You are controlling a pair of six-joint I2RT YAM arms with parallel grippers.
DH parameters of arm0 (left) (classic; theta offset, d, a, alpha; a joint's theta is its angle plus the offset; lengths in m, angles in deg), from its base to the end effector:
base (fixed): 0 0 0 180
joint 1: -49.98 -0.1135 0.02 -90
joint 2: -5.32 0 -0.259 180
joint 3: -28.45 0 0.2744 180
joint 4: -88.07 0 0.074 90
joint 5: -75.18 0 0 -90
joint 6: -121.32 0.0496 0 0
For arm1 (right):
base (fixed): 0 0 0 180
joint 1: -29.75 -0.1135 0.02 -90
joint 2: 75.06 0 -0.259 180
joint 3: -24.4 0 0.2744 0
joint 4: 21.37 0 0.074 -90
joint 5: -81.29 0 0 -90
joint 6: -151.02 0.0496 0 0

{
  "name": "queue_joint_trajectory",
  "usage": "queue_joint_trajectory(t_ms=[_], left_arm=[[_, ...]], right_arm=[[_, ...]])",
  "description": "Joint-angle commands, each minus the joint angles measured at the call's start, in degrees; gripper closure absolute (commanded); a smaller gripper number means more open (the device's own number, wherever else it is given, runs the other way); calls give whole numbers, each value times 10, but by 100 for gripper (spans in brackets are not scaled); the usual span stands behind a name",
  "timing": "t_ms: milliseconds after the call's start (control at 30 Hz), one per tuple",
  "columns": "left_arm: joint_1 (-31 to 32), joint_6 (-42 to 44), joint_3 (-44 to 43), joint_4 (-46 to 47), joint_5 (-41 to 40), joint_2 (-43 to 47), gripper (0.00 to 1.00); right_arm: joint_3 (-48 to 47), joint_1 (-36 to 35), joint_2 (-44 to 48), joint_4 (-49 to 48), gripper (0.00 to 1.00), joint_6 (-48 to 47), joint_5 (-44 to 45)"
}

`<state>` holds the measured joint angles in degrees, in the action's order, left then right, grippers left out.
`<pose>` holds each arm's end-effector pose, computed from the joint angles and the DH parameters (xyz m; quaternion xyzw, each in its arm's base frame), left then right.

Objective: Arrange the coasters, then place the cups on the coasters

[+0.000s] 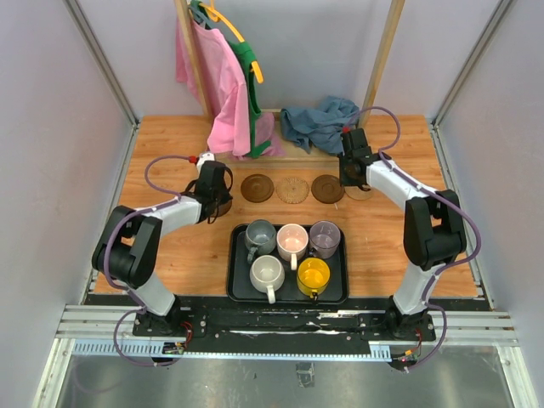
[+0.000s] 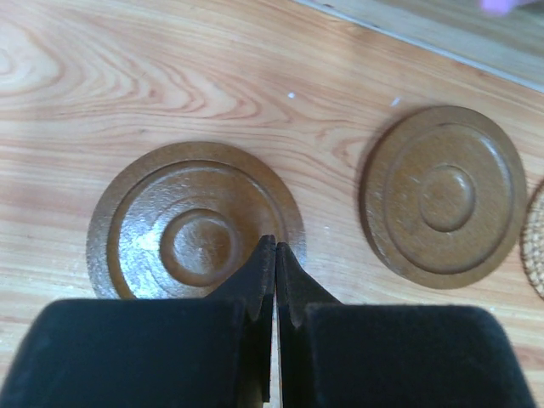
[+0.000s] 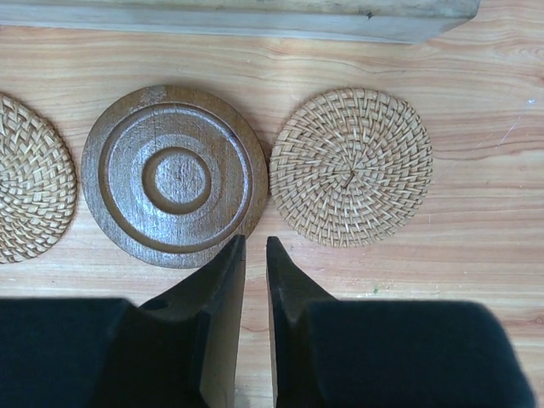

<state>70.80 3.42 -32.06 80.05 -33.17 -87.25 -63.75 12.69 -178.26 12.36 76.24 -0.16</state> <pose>0.3391 -0.1122 0.1486 -0.1224 0.8891 -0.0401 0.4391 0.4087 0.1177 0.2019 0.0112 0.9337 0.0306 0.3566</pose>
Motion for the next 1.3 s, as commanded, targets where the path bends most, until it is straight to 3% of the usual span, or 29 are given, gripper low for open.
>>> queue_joint_trajectory(t_ms=[0, 567, 900, 1267], left_arm=[[-23, -27, 14, 5, -20, -13, 99], [-51, -32, 37, 58, 20, -64, 100], [-69, -16, -14, 86, 79, -138, 99], [-69, -10, -31, 82, 91, -147, 99]], right_arm=[[15, 5, 7, -2, 78, 7, 12], [76, 5, 65, 10, 29, 24, 69], [77, 5, 75, 13, 32, 32, 104], [67, 5, 65, 9, 39, 35, 103]])
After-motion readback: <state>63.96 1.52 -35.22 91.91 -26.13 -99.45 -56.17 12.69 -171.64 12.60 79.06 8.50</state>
